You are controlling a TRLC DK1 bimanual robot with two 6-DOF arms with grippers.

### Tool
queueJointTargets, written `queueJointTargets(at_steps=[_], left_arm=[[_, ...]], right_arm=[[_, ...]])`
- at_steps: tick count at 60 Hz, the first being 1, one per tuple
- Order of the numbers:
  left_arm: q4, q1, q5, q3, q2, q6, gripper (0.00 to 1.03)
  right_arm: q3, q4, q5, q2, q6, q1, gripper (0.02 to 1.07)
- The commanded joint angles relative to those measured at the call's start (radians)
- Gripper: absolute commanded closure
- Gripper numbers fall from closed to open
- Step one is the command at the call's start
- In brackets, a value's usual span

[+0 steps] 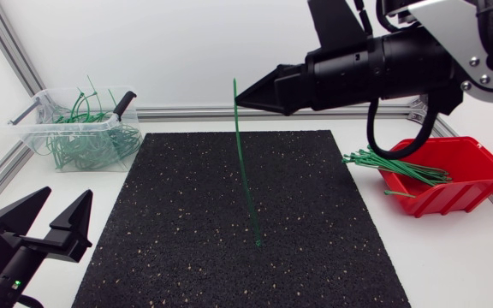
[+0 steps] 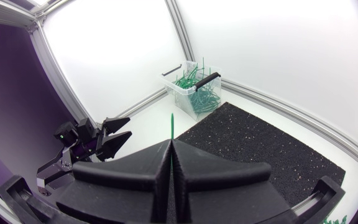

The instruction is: Take a green cable tie from the red box, thread the tail through the head to close it, then place it in the transparent bin on the left.

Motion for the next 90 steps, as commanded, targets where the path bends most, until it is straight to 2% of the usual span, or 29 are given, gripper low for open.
queueJointTargets(at_steps=[1, 9, 20, 27, 37, 61, 90], left_arm=[[-0.023, -0.008, -0.006, -0.040, -0.001, -0.019, 0.04], [-0.023, -0.008, -0.006, -0.040, -0.001, -0.019, 0.04], [-0.023, -0.008, -0.006, -0.040, -0.001, -0.019, 0.04], [-0.023, -0.010, -0.006, -0.040, -0.001, -0.019, 0.04], [-0.023, -0.013, -0.006, -0.040, -0.001, -0.020, 0.04], [-0.023, -0.020, -0.006, -0.040, -0.001, -0.020, 0.04], [-0.023, -0.019, -0.008, -0.040, -0.001, -0.020, 0.04]], right_arm=[[0.009, 0.025, 0.023, 0.037, 0.042, 0.033, 1.01], [0.024, 0.064, 0.054, 0.073, 0.056, 0.065, 1.01], [0.020, 0.179, 0.092, 0.122, 0.134, 0.092, 1.01], [-0.031, 0.283, 0.149, 0.143, 0.162, 0.094, 1.01], [-0.120, 0.371, 0.147, 0.175, 0.208, 0.042, 1.01], [-0.316, 0.397, 0.141, 0.114, 0.151, -0.044, 1.01], [-0.367, 0.407, 0.138, 0.085, 0.108, -0.069, 1.01]])
